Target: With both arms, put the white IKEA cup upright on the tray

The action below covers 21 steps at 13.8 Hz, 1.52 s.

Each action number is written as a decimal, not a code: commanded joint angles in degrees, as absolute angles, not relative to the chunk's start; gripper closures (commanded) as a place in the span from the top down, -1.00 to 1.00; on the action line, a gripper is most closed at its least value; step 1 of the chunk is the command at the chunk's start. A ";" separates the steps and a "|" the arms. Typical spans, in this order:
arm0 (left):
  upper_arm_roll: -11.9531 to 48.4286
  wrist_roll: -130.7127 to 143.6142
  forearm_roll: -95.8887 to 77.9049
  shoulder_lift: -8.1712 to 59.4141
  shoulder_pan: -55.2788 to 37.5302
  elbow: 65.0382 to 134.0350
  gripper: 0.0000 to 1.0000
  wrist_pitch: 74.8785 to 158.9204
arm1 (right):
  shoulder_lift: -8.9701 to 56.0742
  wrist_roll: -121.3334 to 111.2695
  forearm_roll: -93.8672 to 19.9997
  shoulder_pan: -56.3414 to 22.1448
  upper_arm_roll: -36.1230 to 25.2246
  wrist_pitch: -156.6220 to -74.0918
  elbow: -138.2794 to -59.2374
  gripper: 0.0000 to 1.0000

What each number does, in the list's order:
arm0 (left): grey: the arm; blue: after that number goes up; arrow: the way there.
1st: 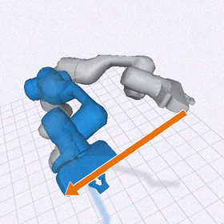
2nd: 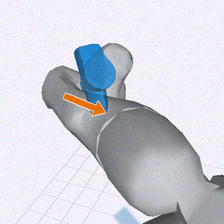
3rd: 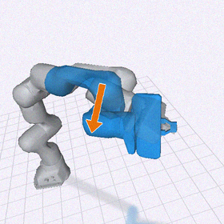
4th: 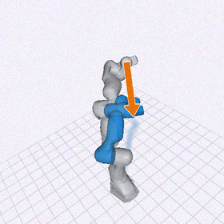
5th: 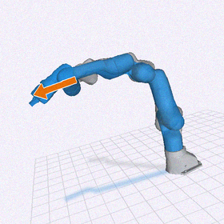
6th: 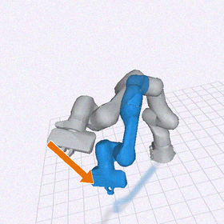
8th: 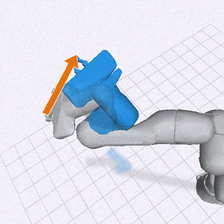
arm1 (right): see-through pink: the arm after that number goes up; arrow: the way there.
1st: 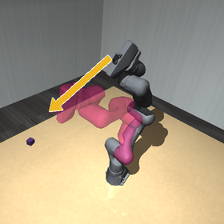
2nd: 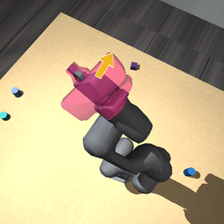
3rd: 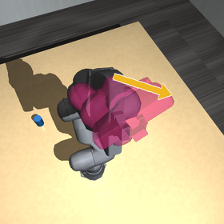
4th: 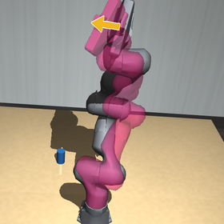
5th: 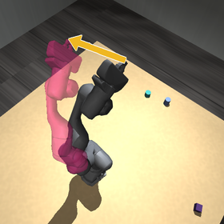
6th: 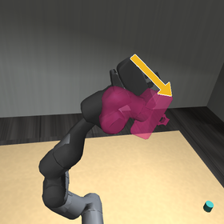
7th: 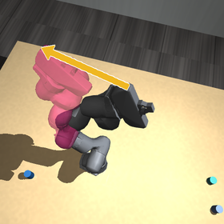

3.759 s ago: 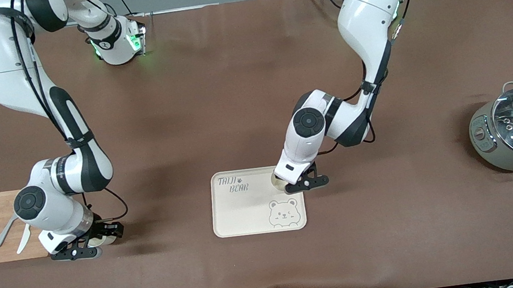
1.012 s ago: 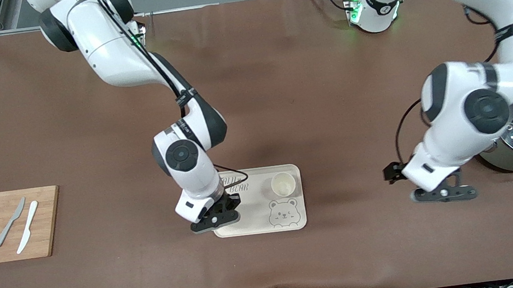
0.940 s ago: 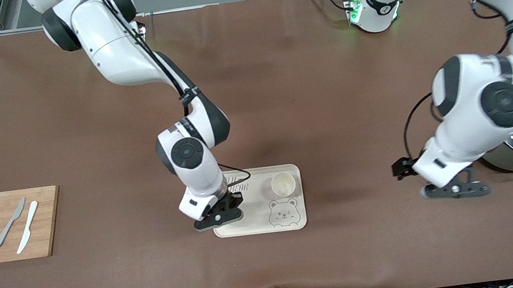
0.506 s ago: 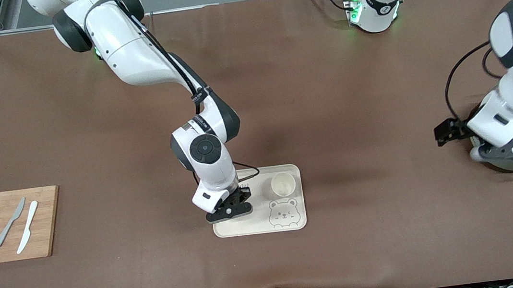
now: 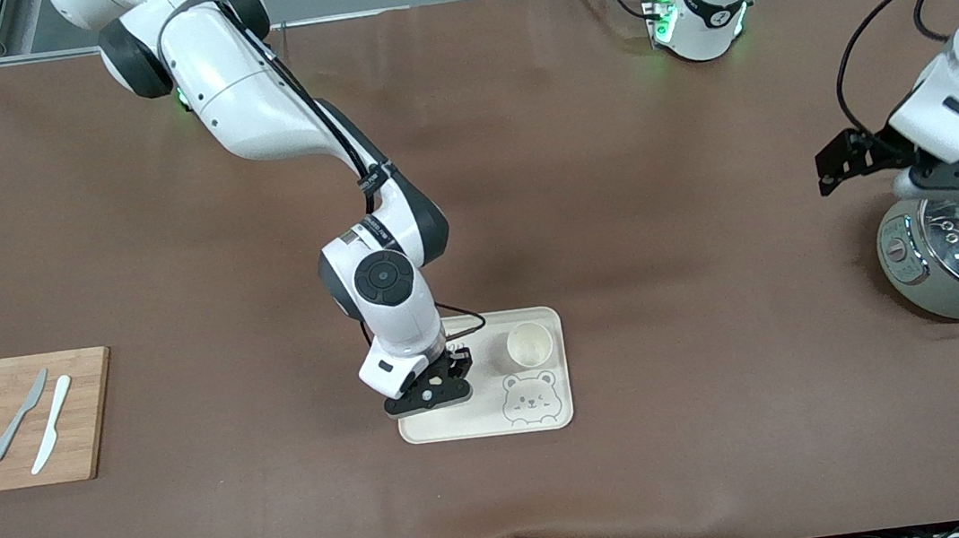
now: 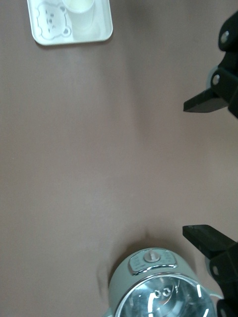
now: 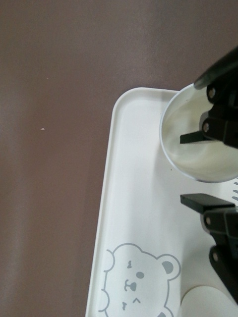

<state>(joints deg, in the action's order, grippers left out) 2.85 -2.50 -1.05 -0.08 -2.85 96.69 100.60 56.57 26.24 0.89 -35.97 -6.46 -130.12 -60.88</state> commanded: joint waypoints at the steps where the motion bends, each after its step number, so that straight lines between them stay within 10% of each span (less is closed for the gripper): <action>1: 3.17 -5.35 -2.02 -2.02 -1.41 93.88 1.00 94.43 | 55.99 27.25 1.67 -35.42 -6.68 -129.03 -59.41 1.00; 21: 2.29 -7.47 -1.76 1.58 0.00 88.59 1.00 92.28 | 38.68 17.06 -2.81 -11.96 -6.15 -107.60 -59.94 1.00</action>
